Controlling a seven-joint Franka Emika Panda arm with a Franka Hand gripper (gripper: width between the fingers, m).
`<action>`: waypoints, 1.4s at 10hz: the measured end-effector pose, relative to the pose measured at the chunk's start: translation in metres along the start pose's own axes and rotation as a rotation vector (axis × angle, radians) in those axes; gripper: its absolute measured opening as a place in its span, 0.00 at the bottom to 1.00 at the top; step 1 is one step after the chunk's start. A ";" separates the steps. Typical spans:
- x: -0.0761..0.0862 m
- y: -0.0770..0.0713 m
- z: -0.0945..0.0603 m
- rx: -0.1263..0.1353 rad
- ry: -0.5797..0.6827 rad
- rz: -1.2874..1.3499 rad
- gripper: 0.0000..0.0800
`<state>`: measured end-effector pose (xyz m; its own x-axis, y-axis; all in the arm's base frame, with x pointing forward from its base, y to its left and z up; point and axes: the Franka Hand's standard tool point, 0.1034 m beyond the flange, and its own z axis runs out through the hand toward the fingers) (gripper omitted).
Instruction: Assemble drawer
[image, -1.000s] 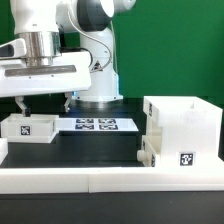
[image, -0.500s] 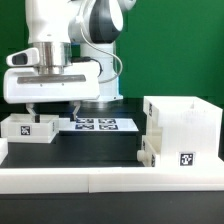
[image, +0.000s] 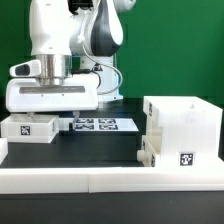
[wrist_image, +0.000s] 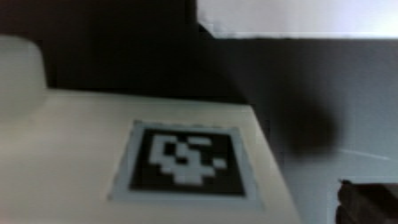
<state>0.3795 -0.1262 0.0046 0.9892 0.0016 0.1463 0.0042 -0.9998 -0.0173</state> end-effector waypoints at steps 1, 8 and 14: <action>-0.001 0.001 0.000 0.000 -0.001 0.000 0.81; 0.003 -0.008 0.001 0.004 0.001 -0.020 0.09; 0.016 -0.033 -0.001 0.021 -0.004 -0.080 0.05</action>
Offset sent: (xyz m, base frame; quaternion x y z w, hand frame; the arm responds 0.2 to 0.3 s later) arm 0.0043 0.0013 -0.0015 0.0011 0.0018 -0.0003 1.0000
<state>0.3951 -0.0929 0.0089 0.9861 0.0821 0.1443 0.0867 -0.9959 -0.0259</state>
